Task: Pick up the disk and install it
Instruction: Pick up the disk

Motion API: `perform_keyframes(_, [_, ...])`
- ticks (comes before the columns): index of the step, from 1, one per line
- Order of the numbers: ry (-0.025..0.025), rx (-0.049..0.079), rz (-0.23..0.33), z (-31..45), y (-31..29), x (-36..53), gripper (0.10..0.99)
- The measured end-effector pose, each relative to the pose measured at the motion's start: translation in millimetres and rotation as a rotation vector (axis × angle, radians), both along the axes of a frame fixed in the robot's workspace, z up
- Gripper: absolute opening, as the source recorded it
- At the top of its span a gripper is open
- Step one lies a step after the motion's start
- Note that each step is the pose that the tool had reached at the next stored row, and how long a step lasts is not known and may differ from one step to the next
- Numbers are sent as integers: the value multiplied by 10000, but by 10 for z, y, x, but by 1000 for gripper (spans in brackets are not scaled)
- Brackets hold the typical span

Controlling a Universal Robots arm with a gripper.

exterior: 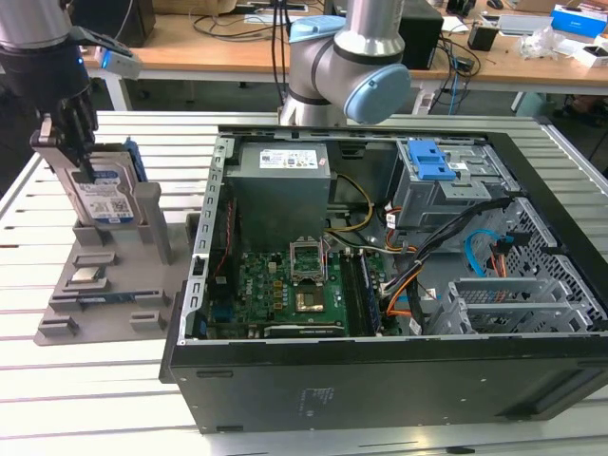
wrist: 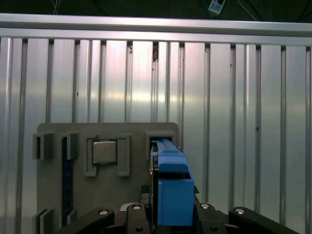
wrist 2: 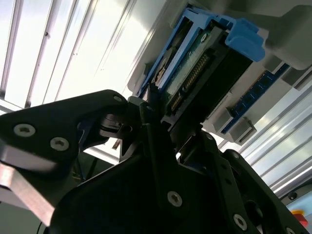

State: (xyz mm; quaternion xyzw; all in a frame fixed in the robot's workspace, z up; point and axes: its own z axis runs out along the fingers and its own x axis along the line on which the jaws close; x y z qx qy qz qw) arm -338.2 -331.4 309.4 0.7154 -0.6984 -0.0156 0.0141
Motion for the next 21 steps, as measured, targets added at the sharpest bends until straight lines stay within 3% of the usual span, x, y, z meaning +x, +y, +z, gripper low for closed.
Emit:
perform_keyframes(3, [0,0,0,60,3,2,369])
perform_keyframes(8, [1,0,0,271,13,6,369])
perform_keyframes(21, [5,0,0,572,23,15,369])
